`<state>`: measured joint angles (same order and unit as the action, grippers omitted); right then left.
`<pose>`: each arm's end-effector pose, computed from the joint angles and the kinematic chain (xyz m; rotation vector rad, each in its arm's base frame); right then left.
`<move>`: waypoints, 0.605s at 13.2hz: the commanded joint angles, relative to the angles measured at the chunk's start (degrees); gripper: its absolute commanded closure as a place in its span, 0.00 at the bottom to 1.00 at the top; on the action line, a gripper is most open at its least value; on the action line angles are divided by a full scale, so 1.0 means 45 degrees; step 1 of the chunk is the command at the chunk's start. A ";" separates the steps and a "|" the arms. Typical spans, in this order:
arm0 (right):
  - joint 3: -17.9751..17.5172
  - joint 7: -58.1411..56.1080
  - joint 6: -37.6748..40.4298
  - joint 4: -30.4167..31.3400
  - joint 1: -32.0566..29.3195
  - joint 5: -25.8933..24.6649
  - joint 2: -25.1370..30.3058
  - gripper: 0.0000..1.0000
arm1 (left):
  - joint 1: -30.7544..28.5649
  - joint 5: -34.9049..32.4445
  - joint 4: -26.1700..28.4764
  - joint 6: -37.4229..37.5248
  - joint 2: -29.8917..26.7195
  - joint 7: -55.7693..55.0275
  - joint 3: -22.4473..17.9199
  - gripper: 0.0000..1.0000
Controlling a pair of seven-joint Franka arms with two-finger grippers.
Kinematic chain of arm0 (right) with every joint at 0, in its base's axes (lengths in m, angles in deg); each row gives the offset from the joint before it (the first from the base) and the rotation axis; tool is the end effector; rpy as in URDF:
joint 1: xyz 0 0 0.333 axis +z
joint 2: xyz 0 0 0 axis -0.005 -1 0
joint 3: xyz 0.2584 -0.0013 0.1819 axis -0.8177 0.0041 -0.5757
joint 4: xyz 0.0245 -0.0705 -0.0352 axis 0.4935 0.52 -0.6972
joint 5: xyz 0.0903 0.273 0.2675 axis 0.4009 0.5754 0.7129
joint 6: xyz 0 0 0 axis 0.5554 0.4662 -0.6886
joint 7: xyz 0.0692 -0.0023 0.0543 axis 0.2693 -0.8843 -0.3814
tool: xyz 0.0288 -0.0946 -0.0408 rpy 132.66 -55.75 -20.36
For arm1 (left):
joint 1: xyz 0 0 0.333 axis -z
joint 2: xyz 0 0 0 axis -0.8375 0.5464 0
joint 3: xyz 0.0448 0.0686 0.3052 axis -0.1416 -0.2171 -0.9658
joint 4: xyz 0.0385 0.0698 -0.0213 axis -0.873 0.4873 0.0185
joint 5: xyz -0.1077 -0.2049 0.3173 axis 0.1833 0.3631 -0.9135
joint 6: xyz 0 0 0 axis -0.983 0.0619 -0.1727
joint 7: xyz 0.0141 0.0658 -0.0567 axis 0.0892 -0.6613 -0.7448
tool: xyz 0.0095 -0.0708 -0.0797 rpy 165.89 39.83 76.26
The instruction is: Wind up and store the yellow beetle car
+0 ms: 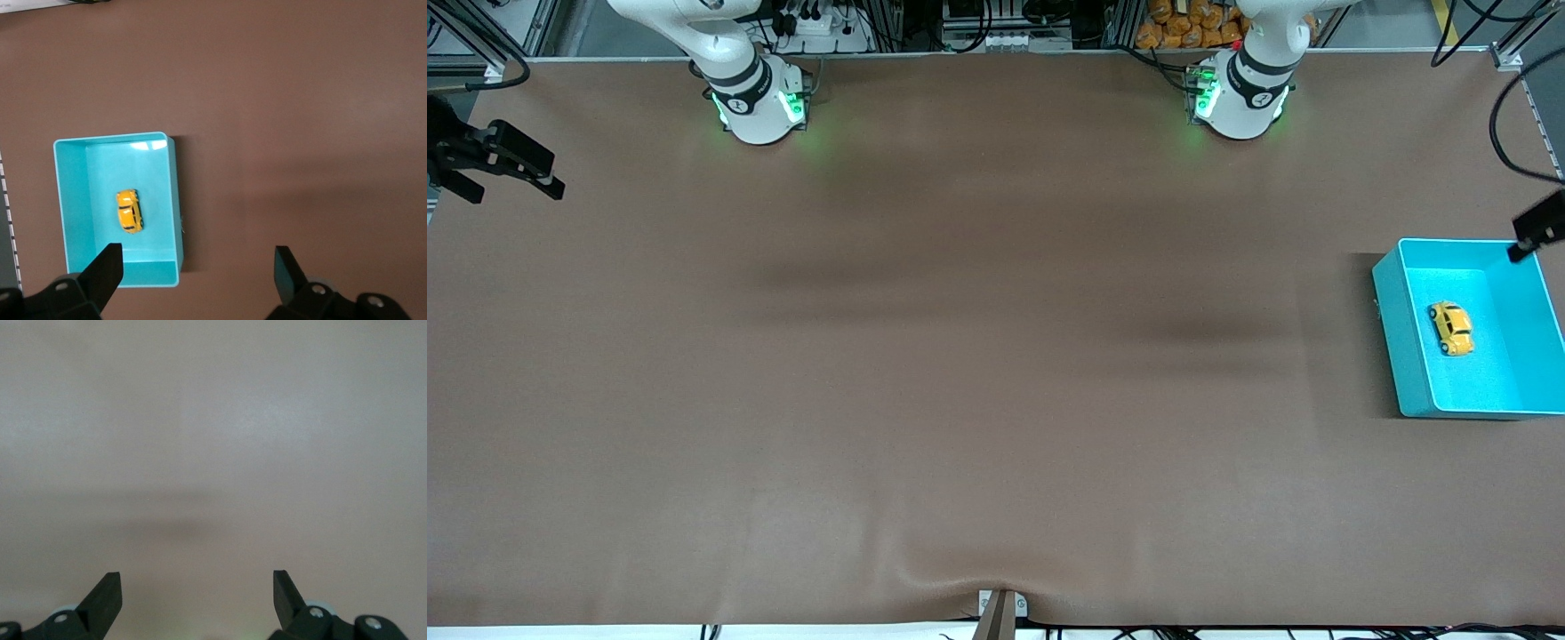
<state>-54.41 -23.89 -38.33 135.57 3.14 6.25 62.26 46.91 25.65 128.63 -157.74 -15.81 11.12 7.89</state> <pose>0.5064 -0.0107 0.6629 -3.1060 -0.0335 -0.0150 0.5556 0.0635 0.6430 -3.0796 0.1697 -0.1511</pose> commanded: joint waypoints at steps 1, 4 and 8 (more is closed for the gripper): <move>-0.0011 0.0012 -0.0097 0.0185 -0.0069 -0.0027 0.0229 0.00 | 0.0806 0.0149 -0.1000 0.1401 0.0019 -0.1656 0.0130 0.00; -0.0011 -0.0008 -0.0096 0.0205 -0.0166 -0.0027 0.0229 0.00 | 0.0848 0.0306 -0.0981 0.2204 -0.0215 -0.1938 0.0873 0.00; 0.0009 -0.0008 -0.0096 0.0205 -0.0186 -0.0027 0.0229 0.00 | 0.0945 0.0306 -0.0923 0.2536 -0.0216 -0.1919 0.1207 0.00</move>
<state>-54.12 -23.89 -38.35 135.57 2.84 6.25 62.26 51.12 25.93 124.78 -147.75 -16.46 2.72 13.21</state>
